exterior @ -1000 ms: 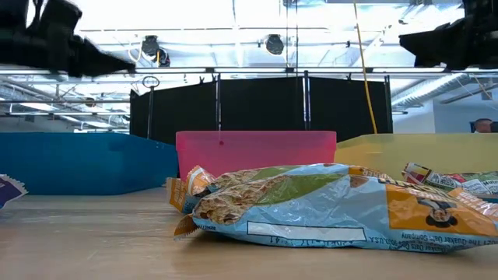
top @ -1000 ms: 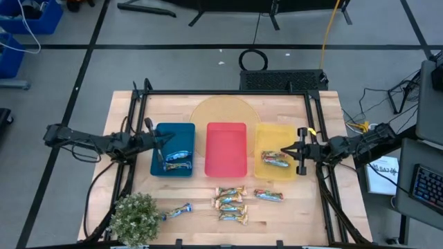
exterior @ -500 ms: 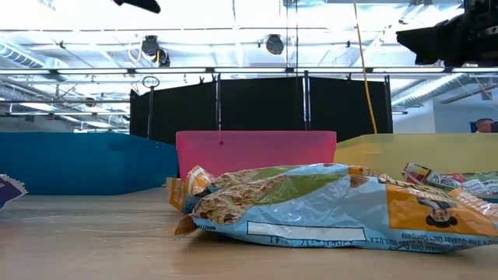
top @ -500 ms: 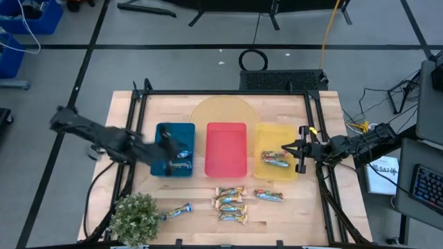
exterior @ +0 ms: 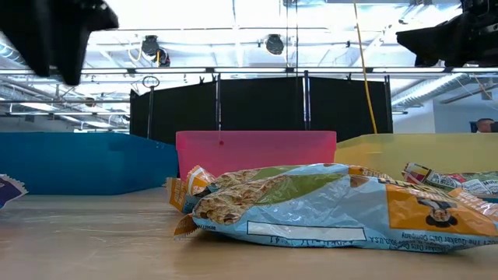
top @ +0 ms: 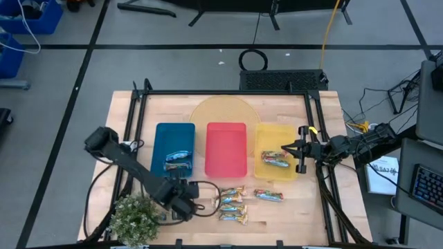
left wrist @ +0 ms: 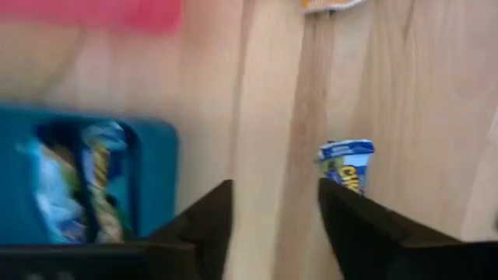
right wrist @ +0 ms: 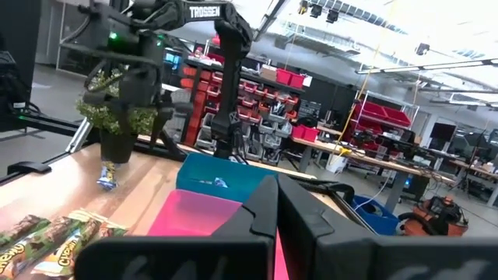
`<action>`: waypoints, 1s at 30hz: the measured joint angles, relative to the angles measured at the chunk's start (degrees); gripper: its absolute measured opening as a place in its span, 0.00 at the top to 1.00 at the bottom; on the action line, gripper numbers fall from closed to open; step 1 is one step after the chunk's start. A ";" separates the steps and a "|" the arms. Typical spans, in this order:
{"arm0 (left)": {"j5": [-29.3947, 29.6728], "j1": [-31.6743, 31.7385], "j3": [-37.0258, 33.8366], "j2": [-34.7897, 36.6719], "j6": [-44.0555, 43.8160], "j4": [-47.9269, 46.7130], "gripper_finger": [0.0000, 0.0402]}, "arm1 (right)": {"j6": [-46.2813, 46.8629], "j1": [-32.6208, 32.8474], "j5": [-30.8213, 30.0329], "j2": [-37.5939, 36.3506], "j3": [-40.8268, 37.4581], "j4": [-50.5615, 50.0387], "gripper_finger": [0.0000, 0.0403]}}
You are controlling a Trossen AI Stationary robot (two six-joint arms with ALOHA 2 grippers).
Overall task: Pick and place Granola Bars by type
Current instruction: Put the blue granola bar into the blue bin
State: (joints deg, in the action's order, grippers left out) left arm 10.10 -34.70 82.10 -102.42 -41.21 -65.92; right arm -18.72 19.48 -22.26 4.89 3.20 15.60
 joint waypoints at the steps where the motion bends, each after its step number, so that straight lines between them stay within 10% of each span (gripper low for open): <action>1: -1.07 -0.25 0.02 -0.73 -1.75 0.17 0.46 | 0.00 0.00 0.00 0.00 0.00 0.01 1.00; 10: -9.26 -4.56 0.09 -4.74 -8.51 9.04 0.20 | -1.19 0.00 0.02 0.02 -0.04 -0.03 1.00; 30: -11.01 -3.88 -13.73 -6.75 -6.75 22.97 0.20 | -3.63 0.00 0.04 0.02 -0.05 0.43 1.00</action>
State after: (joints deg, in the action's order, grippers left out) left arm -0.91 -38.58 68.37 -109.17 -47.96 -42.94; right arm -22.35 19.49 -22.22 4.91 3.16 16.03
